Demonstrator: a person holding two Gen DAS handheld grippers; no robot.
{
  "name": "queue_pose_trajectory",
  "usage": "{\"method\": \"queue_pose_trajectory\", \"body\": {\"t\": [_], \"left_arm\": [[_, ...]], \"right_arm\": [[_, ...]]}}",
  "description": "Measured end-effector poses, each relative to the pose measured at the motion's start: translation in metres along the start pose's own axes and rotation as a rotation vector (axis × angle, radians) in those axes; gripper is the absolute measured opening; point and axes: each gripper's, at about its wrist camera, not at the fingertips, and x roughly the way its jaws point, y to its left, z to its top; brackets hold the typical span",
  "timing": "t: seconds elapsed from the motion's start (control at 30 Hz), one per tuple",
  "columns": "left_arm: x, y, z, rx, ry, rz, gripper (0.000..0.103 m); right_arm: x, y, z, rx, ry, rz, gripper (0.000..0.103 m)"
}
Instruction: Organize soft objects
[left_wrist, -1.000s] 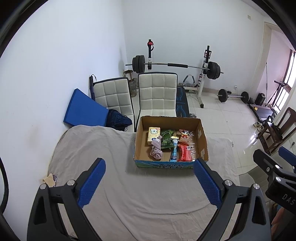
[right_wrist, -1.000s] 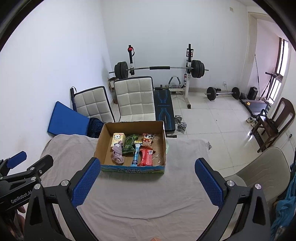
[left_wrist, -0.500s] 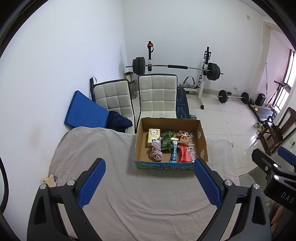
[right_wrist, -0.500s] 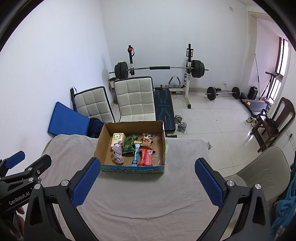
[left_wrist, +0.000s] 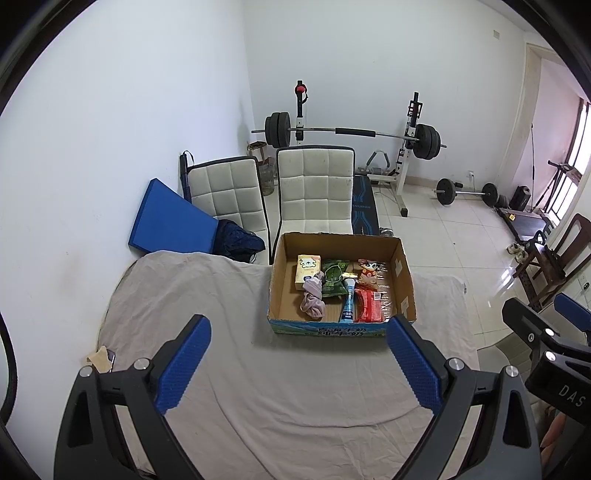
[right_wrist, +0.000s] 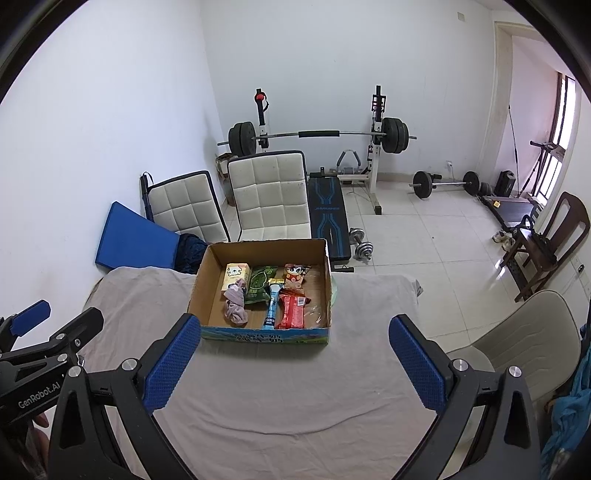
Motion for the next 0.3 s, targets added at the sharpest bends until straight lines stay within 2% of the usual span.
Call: {"method": "queue_pose_trajectory", "body": {"t": [0.3], "left_arm": [[0.0006, 0.0002, -0.0012, -0.004, -0.003, -0.002, 0.097]], "right_arm": [[0.0006, 0.001, -0.001, -0.003, -0.005, -0.002, 0.103]]}}
